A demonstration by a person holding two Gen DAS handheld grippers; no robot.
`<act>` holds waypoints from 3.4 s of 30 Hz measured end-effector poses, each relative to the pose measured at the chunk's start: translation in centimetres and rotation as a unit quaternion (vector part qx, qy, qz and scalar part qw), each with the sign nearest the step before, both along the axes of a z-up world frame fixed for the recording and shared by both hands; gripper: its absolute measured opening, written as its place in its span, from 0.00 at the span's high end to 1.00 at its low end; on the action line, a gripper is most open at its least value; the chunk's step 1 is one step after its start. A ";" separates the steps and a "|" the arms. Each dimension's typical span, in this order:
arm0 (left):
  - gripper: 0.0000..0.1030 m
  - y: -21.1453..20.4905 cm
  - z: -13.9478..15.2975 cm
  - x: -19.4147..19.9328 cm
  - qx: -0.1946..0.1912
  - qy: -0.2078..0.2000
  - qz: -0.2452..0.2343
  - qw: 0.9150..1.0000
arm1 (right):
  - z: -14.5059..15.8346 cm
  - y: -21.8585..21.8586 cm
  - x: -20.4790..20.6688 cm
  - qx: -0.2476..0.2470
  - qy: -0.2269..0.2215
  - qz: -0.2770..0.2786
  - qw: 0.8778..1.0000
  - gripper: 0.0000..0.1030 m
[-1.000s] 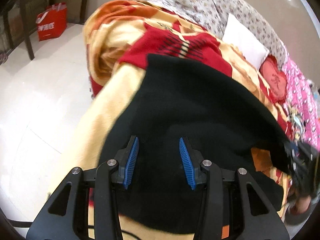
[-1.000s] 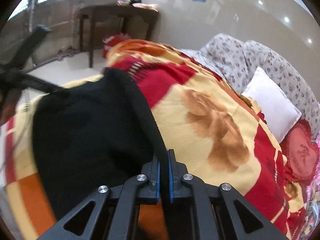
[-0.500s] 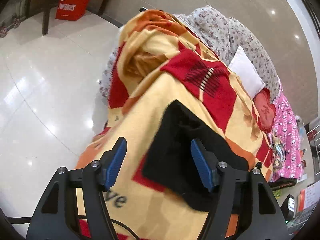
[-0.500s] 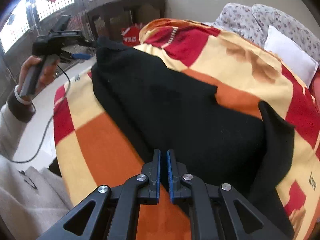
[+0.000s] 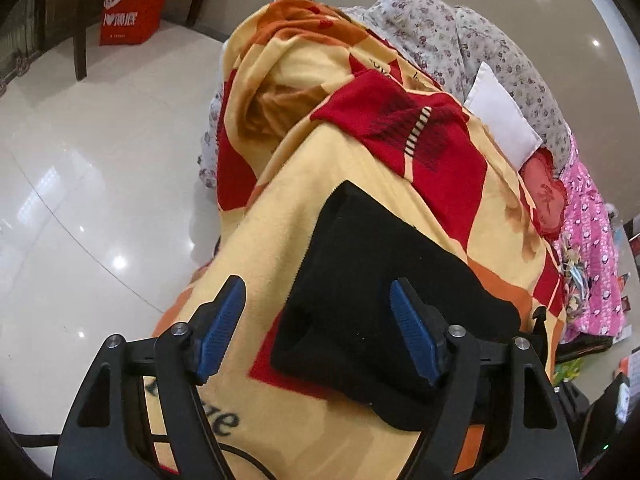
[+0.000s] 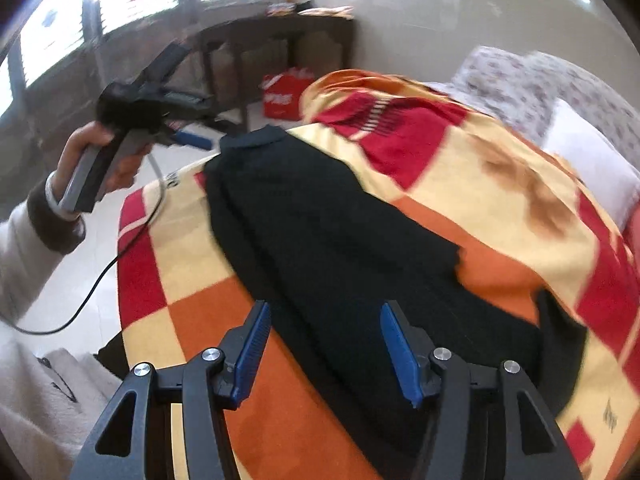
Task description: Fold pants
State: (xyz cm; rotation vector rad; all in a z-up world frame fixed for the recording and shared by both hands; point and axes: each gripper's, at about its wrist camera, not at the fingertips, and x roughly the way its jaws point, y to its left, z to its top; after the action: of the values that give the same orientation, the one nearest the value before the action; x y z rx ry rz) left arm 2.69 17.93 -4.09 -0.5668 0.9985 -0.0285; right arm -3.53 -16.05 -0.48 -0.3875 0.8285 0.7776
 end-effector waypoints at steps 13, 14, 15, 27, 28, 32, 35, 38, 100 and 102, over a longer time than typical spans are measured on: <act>0.85 -3.7 2.0 0.1 0.062 -0.041 -0.050 0.996 | -2.2 3.0 3.1 0.022 0.053 0.022 0.998 0.94; 0.86 -3.7 2.6 -0.3 0.055 -0.053 -0.055 0.996 | -1.7 2.7 2.9 0.038 0.059 0.023 0.997 0.94; 0.86 -3.7 3.3 -0.9 0.051 -0.063 -0.060 0.995 | -1.1 2.2 2.6 0.053 0.064 0.021 0.996 0.96; 0.86 -2.3 1.5 -2.6 0.061 -0.043 -0.042 0.996 | -0.8 2.7 0.6 0.021 0.001 -0.011 1.000 0.69; 0.86 -2.5 1.7 -2.5 0.064 -0.044 -0.044 0.996 | -0.8 3.1 0.5 0.010 -0.007 -0.005 1.000 0.53; 0.86 -2.8 1.7 -2.0 0.064 -0.043 -0.048 0.996 | -2.0 4.2 1.0 -0.018 -0.013 0.010 1.000 0.52; 0.86 -2.9 1.6 -1.6 0.058 -0.039 -0.048 0.996 | -3.1 5.0 1.9 -0.036 -0.013 0.014 0.999 0.57; 0.86 -3.0 1.8 -1.3 0.050 -0.041 -0.049 0.997 | -4.2 5.7 3.0 -0.028 -0.012 0.023 0.999 0.79; 0.62 -16.4 1.5 -0.4 0.075 -0.021 -0.151 0.985 | 1.3 -24.4 -2.5 0.196 0.014 -0.393 0.898 0.95; 0.62 -17.1 1.5 -0.5 0.079 -0.021 -0.161 0.984 | 0.8 -26.0 -4.3 0.204 0.025 -0.406 0.891 0.95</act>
State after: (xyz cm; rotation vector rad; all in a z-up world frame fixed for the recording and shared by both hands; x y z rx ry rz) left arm 2.17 0.83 -2.54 -0.2542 1.0336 -0.2456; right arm -7.88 -42.04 0.37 0.3578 0.7573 0.1556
